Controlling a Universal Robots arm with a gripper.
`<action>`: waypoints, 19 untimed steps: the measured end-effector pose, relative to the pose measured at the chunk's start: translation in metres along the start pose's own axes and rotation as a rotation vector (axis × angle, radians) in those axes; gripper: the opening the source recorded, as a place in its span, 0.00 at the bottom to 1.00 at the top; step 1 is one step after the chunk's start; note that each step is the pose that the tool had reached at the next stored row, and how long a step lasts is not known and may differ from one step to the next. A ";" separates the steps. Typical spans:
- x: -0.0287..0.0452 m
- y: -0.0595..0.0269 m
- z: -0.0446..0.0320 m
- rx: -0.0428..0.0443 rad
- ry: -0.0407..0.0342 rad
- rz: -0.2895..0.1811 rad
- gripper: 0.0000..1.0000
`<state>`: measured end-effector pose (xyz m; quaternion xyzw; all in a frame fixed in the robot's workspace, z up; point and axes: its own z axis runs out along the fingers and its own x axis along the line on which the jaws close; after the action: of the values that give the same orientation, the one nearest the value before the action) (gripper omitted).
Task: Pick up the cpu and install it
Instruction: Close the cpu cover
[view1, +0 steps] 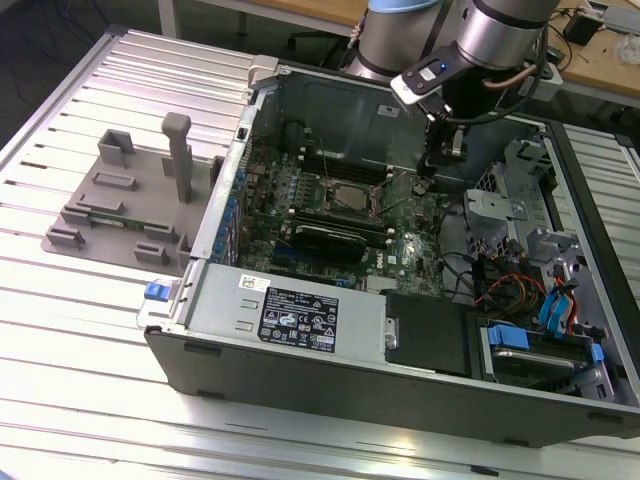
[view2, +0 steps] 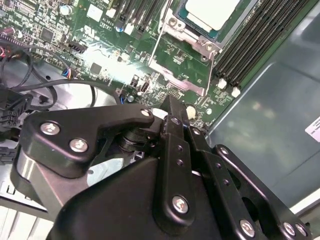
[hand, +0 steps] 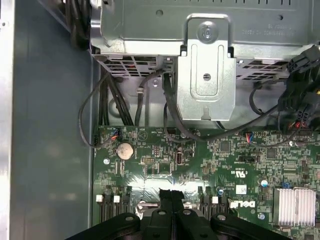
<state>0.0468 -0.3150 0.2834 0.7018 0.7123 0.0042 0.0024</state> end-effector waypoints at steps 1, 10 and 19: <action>0.0000 0.0002 0.0009 0.0009 -0.0001 0.000 0.11; -0.0001 0.0064 0.0169 0.0184 0.0004 0.000 0.11; -0.0002 0.0062 0.0360 0.0151 0.0001 -0.001 0.11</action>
<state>0.0534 -0.3150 0.2474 0.7015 0.7127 -0.0012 -0.0029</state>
